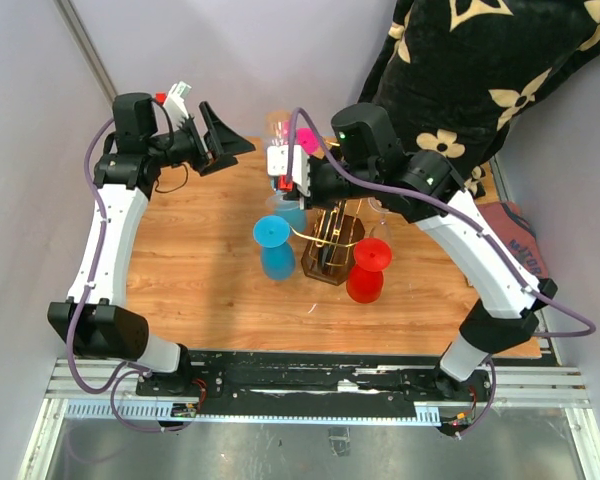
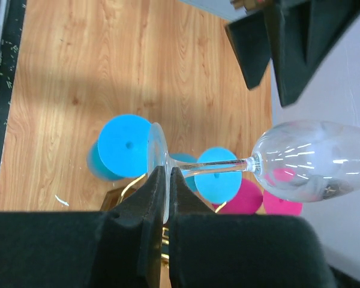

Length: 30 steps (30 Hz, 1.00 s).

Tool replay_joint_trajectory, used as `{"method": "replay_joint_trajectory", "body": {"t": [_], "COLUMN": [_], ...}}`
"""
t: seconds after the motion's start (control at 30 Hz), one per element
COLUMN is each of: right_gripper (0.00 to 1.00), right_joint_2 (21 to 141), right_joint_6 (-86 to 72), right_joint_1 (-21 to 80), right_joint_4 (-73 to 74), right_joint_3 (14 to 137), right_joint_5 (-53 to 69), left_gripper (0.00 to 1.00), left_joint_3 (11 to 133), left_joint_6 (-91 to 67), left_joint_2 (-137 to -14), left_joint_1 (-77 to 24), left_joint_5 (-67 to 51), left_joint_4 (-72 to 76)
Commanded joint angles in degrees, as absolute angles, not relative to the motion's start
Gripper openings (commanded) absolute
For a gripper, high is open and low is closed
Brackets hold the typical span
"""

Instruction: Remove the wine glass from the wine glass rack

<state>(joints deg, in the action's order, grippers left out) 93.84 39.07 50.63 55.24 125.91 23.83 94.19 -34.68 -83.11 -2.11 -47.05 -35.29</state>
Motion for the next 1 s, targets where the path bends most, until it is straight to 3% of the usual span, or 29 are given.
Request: {"method": "replay_joint_trajectory", "body": {"t": [0.0,0.37,0.97], "right_gripper": [0.01,0.01,0.01], "right_joint_2": [96.95,99.32,98.46], "right_joint_6": [42.93,43.34,50.94], "right_joint_1": [53.23,56.78,60.47], "right_joint_4": [56.71,56.28,57.33], "right_joint_3": [130.88,131.95,126.22], "right_joint_5": [27.35,24.91,19.39], "left_gripper": [1.00,1.00,0.80], "left_joint_3": [93.65,90.44,85.56], "left_joint_6": [-40.13,-48.66,-52.32], "left_joint_2": [-82.05,-81.81,-81.06], "left_joint_1": [-2.29,-2.29,-2.20], "left_joint_5": [-52.26,-54.32,-56.24], "left_joint_4": [-28.97,-21.45,-20.17]}}
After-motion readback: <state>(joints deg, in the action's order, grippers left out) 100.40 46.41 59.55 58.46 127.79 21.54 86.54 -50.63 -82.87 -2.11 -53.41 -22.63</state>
